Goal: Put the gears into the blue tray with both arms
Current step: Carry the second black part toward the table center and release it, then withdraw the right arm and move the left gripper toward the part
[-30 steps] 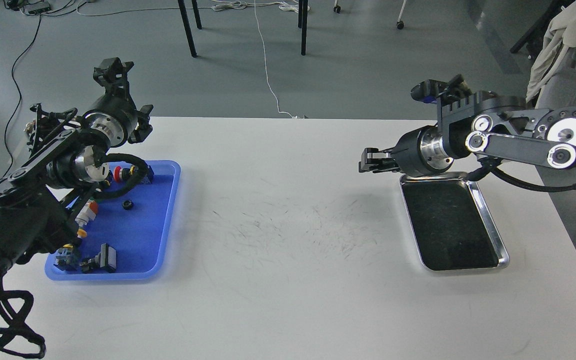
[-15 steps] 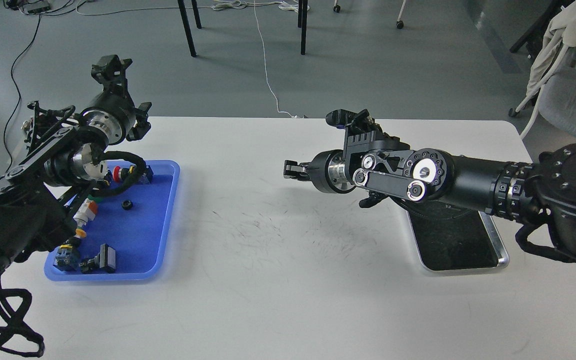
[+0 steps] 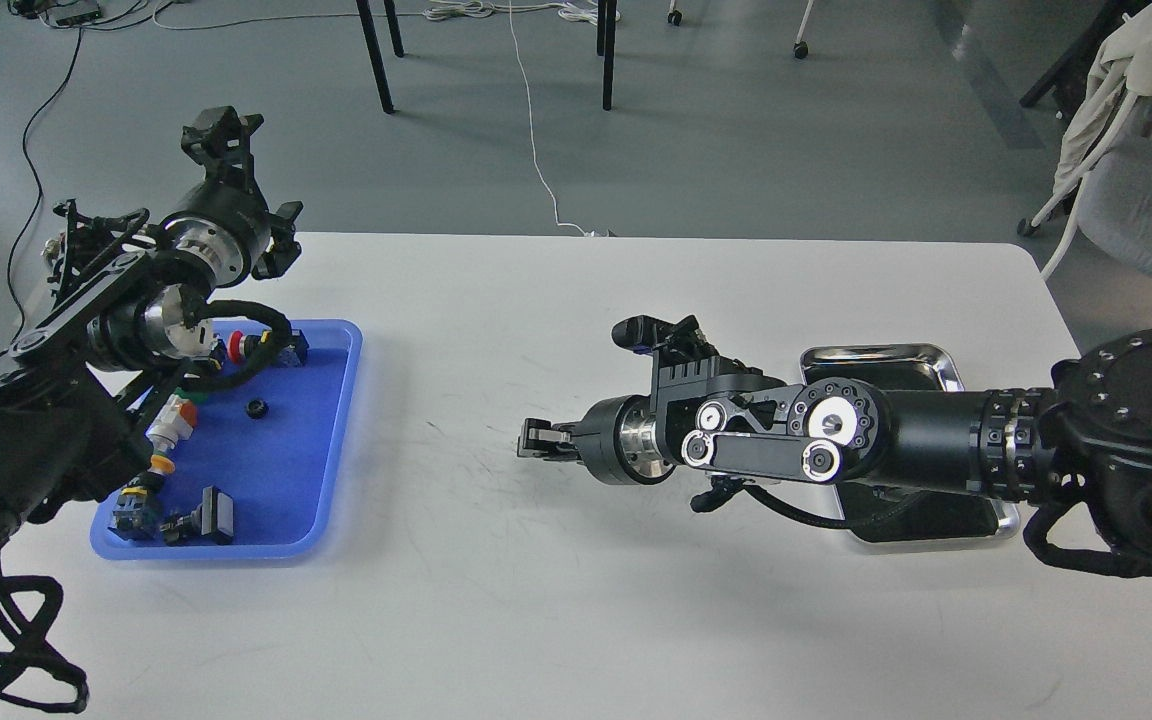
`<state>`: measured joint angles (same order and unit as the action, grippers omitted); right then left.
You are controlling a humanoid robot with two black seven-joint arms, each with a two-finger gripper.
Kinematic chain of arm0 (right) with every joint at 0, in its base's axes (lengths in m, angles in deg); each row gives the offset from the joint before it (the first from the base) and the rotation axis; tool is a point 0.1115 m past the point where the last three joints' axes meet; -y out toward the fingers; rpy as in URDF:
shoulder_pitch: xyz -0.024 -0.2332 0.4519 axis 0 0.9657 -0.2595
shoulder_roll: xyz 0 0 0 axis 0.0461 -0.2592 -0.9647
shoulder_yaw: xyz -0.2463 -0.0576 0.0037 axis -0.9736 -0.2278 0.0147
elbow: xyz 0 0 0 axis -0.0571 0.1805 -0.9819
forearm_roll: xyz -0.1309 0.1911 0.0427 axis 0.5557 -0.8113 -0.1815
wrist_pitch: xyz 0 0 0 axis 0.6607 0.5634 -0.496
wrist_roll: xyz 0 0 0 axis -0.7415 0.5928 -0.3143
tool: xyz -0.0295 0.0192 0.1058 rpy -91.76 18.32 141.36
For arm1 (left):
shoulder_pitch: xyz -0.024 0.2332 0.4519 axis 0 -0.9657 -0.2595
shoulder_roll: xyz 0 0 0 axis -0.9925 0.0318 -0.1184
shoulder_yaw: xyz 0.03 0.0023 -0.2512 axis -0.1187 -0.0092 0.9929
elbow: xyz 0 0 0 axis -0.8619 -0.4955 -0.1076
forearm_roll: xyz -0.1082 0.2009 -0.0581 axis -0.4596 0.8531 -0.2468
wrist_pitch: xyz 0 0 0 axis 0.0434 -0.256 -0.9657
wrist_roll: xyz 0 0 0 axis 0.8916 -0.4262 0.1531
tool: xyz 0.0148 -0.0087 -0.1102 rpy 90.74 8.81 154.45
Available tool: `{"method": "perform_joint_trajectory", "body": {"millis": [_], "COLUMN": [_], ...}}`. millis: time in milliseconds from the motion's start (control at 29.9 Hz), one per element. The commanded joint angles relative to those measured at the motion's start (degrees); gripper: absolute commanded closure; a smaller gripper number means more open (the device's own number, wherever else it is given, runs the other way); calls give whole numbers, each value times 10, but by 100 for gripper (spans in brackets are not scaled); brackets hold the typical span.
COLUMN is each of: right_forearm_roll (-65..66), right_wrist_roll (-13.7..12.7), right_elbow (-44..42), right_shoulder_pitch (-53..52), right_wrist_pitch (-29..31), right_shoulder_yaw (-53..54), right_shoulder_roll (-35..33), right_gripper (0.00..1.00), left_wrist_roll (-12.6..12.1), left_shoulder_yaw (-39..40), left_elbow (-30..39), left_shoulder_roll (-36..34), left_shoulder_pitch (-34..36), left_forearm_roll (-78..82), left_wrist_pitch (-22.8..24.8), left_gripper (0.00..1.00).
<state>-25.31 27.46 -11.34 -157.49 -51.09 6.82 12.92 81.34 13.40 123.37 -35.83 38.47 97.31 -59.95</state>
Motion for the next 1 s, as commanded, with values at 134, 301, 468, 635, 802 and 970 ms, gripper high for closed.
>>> {"method": "perform_joint_trajectory", "body": {"millis": [134,301,468,635,802,970], "right_forearm_roll": [0,-1,-1,-1,-1,-10], "right_wrist_roll": [0,-1,-1,-1,-1,0], "right_elbow": [4,4,3,-13,-38,-35], "right_shoulder_pitch": [25,29,28,27,29,68], "right_wrist_pitch": [-1,-14,-14,-14,-16,-17], "right_shoulder_yaw": [0,1,31,99,208,366], "right_shoulder_roll": [0,0,0,0,0,-3], "right_gripper": [73,51,22,6,6,6], "left_wrist_roll": [0,0,0,-1,-7,-27], "left_shoulder_yaw": [0,0,0,-1,-2,-11], "left_elbow": [0,0,0,0,3,60], "left_shoulder_roll": [2,1,1,2,-5,-55], "left_shoulder_pitch": [7,7,7,7,7,1], "left_forearm_roll": [1,1,2,17,27,37], "left_wrist_pitch": [-1,-1,-1,-1,-1,0], "left_gripper": [2,2,2,2,2,2]}}
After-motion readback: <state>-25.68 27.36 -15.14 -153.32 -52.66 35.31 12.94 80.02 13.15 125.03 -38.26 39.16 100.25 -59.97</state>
